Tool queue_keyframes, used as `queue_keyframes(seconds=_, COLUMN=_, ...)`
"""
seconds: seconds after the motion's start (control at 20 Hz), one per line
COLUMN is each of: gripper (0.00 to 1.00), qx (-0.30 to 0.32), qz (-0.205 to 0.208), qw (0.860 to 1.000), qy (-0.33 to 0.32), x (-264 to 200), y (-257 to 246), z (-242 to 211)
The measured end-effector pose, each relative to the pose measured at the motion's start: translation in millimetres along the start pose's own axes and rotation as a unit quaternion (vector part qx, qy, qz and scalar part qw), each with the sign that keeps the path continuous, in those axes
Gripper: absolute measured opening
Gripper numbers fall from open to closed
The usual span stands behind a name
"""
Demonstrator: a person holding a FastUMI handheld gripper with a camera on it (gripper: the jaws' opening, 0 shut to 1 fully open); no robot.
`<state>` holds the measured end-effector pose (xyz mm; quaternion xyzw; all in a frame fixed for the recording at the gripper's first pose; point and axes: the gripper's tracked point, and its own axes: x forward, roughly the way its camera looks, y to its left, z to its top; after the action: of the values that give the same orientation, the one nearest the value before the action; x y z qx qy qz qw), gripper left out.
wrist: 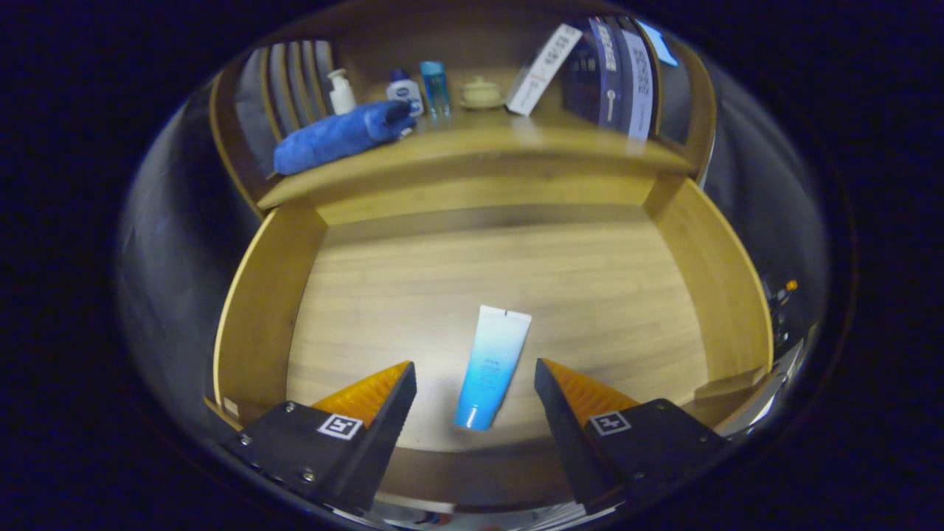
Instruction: Pull open the drawer, take out the items inside it, and place them on the countertop above the cabinet.
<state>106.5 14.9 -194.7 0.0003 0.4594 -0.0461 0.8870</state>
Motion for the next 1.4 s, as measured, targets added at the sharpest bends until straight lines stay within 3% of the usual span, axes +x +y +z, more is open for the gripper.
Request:
queue_keyframes(seconds=0.15, gripper=0.94, qx=0.006, qz=-0.032, qw=0.996, qy=0.081, x=19, y=-7, z=-12)
queue_keyframes(seconds=0.3, gripper=0.77, qx=0.014, qz=-0.047, qw=0.989, qy=0.138, x=32, y=-13, z=-26)
queue_keyframes(seconds=0.35, gripper=0.76, qx=0.025, qz=-0.056, qw=0.99, qy=0.129, x=29, y=-15, z=-17)
queue_keyframes(seconds=0.5, gripper=0.47, qx=0.033, qz=-0.06, qw=0.989, qy=0.129, x=34, y=-15, z=-17)
queue_keyframes(seconds=0.55, gripper=0.41, qx=0.04, qz=-0.036, qw=0.992, qy=0.113, x=32, y=-6, z=-13)
queue_keyframes(seconds=0.65, gripper=0.4, qx=0.026, qz=0.013, qw=0.996, qy=0.082, x=30, y=10, z=-7)
queue_keyframes(seconds=0.9, gripper=0.4, qx=-0.06, qz=0.023, qw=0.998, qy=-0.024, x=8, y=16, z=8)
queue_keyframes(seconds=1.1, gripper=0.4, qx=-0.103, qz=0.038, qw=0.987, qy=-0.116, x=-20, y=21, z=18)
queue_keyframes(seconds=1.4, gripper=0.4, qx=-0.101, qz=0.039, qw=0.968, qy=-0.227, x=-75, y=21, z=41)
